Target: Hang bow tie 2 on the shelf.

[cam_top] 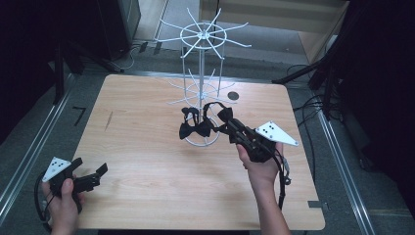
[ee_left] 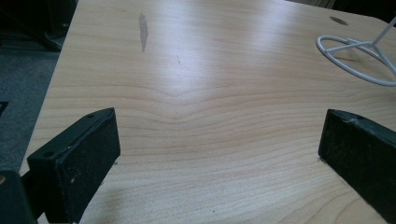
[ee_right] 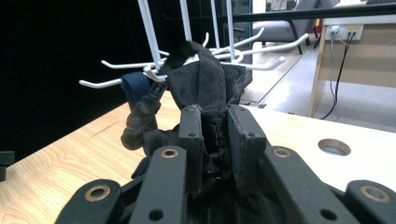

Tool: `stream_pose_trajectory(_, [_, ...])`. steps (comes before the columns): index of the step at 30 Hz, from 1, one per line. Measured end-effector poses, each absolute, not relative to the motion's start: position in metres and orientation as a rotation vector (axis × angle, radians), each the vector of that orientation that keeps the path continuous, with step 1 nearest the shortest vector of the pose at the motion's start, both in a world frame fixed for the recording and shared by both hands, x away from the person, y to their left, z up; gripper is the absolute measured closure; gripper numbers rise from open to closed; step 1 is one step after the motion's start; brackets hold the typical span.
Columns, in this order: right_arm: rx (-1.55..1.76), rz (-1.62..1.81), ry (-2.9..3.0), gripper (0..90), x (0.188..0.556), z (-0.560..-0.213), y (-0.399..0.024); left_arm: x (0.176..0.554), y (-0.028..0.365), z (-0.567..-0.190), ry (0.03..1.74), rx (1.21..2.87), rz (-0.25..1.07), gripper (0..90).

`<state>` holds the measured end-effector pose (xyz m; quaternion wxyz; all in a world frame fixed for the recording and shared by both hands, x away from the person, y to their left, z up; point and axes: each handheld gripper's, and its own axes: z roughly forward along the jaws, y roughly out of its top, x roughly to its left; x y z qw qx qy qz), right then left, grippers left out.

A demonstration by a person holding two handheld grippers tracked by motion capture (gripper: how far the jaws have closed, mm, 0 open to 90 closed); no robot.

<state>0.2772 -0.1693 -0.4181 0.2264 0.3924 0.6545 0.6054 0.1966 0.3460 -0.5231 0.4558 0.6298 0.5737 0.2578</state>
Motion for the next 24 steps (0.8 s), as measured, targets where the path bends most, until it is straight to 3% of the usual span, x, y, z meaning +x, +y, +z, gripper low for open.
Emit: stream_pose_trajectory(24, [1.207, 1.55, 1.887, 74.6, 0.313, -0.467, -0.156, 0.19, 0.343, -0.523, 1.344, 1.552, 0.658, 0.0])
